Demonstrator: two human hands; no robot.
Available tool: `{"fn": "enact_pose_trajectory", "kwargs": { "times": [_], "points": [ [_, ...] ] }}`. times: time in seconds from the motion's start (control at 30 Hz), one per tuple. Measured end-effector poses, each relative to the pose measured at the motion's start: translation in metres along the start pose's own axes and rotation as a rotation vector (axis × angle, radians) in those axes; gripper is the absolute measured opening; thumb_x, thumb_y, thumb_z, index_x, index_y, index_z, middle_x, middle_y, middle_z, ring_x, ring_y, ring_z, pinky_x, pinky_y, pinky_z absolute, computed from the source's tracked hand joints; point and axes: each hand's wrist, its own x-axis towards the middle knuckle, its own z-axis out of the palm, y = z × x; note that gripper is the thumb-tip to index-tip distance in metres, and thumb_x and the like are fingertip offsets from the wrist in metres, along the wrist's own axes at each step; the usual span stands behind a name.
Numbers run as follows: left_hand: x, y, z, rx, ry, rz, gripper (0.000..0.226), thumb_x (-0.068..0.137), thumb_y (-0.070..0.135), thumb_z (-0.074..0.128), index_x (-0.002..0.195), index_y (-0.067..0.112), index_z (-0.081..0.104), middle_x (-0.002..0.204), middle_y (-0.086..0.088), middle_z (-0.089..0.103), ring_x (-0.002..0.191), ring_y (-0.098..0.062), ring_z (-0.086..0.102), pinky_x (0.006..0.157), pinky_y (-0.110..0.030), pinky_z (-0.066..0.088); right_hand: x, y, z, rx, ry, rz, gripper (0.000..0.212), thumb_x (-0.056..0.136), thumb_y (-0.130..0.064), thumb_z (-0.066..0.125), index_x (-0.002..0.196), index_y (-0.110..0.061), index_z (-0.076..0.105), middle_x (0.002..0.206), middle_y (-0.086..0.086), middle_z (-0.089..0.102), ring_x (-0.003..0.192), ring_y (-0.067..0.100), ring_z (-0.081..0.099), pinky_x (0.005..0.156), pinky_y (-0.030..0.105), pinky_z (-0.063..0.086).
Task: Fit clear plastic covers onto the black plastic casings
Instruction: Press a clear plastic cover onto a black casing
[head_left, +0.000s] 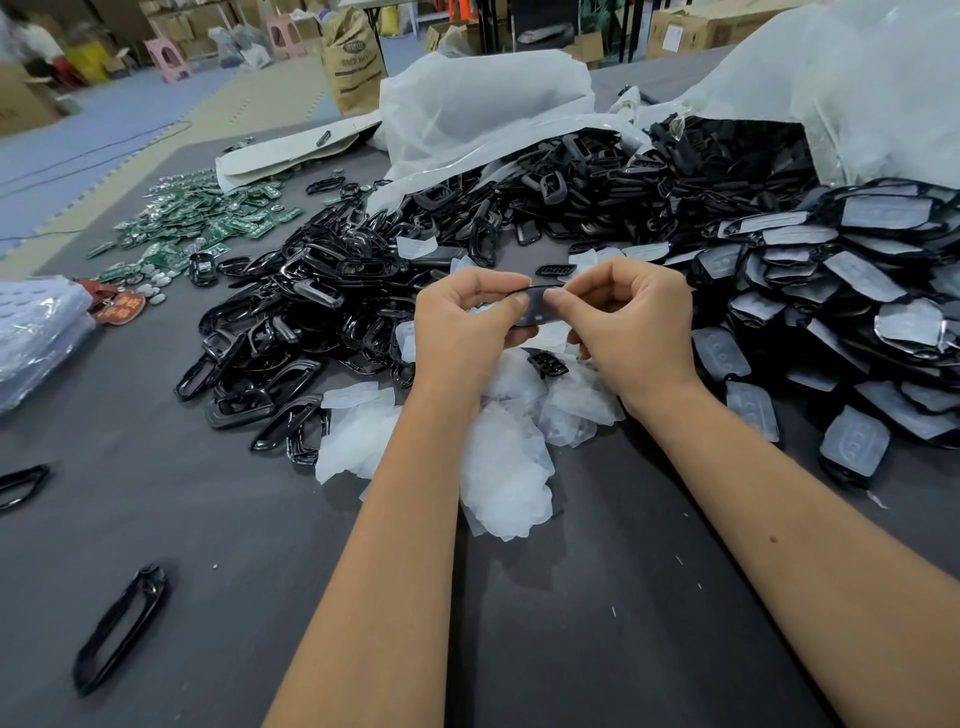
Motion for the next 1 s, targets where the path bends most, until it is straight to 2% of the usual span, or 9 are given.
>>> {"fn": "enact_pose_trajectory", "kwargs": {
  "times": [0.1, 0.3, 0.43, 0.53, 0.73, 0.9, 1.0],
  "points": [
    [0.000, 0.000, 0.000, -0.005, 0.004, -0.005, 0.017, 0.089, -0.008, 0.070, 0.089, 0.009, 0.075, 0.097, -0.021, 0.076, 0.079, -0.030, 0.076, 0.067, -0.028, 0.061, 0.001, 0.000, 0.000, -0.022, 0.012, -0.008, 0.017, 0.081, -0.024, 0.088, 0.077, -0.018, 0.073, 0.063, -0.001, 0.072, 0.053, 0.017, 0.069, 0.054, 0.033, 0.057],
    [0.001, -0.002, -0.001, -0.026, -0.004, -0.006, 0.016, 0.089, -0.010, 0.069, 0.091, 0.005, 0.075, 0.091, -0.017, 0.077, 0.070, -0.022, 0.076, 0.068, -0.030, 0.063, 0.002, 0.003, 0.001, -0.071, 0.031, 0.000, 0.023, 0.077, -0.030, 0.090, 0.076, -0.018, 0.071, 0.068, -0.002, 0.071, 0.060, 0.013, 0.065, 0.062, 0.035, 0.058],
    [0.001, -0.001, -0.004, -0.051, -0.018, -0.010, 0.016, 0.090, -0.009, 0.070, 0.091, 0.006, 0.076, 0.093, -0.020, 0.077, 0.073, -0.023, 0.076, 0.069, -0.029, 0.062, 0.003, 0.001, -0.002, 0.091, -0.023, 0.095, 0.025, 0.078, -0.022, 0.091, 0.085, -0.018, 0.067, 0.073, 0.000, 0.068, 0.060, 0.014, 0.059, 0.055, 0.032, 0.050],
    [0.001, 0.000, -0.003, -0.089, -0.047, -0.012, 0.017, 0.091, -0.009, 0.069, 0.092, 0.006, 0.075, 0.091, -0.019, 0.076, 0.075, -0.024, 0.076, 0.070, -0.030, 0.062, 0.005, 0.000, -0.005, 0.246, -0.123, 0.185, 0.017, 0.084, -0.014, 0.086, 0.089, -0.012, 0.070, 0.065, -0.002, 0.067, 0.050, 0.010, 0.058, 0.043, 0.023, 0.044],
    [-0.001, 0.001, -0.001, -0.117, -0.079, -0.010, 0.015, 0.090, -0.009, 0.070, 0.095, 0.004, 0.075, 0.094, -0.022, 0.076, 0.073, -0.026, 0.075, 0.069, -0.030, 0.062, 0.007, 0.000, -0.009, 0.420, -0.189, 0.232, 0.010, 0.087, -0.002, 0.080, 0.091, -0.006, 0.071, 0.068, 0.002, 0.066, 0.055, 0.012, 0.057, 0.049, 0.022, 0.045],
    [-0.003, -0.001, 0.001, -0.103, -0.089, 0.031, 0.019, 0.085, -0.013, 0.073, 0.094, 0.003, 0.073, 0.090, -0.013, 0.075, 0.076, -0.027, 0.076, 0.073, -0.032, 0.063, 0.008, 0.001, -0.011, 0.434, -0.197, 0.238, 0.017, 0.088, 0.000, 0.079, 0.102, 0.003, 0.070, 0.069, 0.000, 0.064, 0.055, 0.011, 0.056, 0.050, 0.022, 0.044],
    [-0.003, -0.002, 0.002, -0.107, -0.087, 0.040, 0.017, 0.086, -0.013, 0.073, 0.095, 0.001, 0.073, 0.090, -0.015, 0.075, 0.077, -0.026, 0.076, 0.073, -0.033, 0.063, 0.008, 0.000, -0.010, 0.412, -0.195, 0.237, 0.015, 0.089, -0.002, 0.078, 0.101, 0.002, 0.070, 0.069, 0.001, 0.065, 0.056, 0.012, 0.056, 0.050, 0.022, 0.045]
  ]
}}
